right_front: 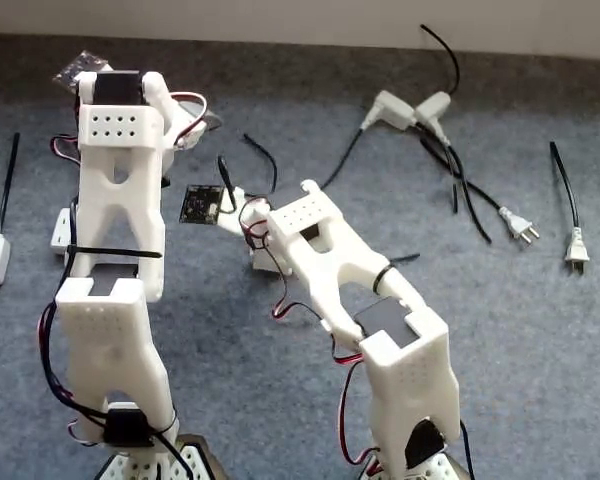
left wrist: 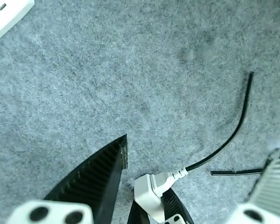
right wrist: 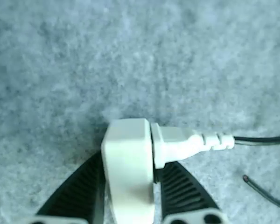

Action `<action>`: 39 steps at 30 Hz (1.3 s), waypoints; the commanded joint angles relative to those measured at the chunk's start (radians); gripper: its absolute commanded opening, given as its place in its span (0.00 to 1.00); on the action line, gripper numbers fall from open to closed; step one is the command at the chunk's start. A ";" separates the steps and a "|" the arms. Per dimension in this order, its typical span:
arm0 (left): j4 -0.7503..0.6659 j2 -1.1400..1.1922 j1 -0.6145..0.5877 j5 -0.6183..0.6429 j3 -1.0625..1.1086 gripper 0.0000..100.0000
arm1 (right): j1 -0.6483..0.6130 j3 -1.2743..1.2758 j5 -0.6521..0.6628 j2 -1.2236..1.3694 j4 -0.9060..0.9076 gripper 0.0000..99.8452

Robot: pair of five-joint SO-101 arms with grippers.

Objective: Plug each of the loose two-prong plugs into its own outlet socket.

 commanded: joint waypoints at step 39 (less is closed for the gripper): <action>-0.040 0.082 0.016 -0.006 -0.005 0.43 | 0.549 -0.199 0.250 -0.044 -0.530 0.01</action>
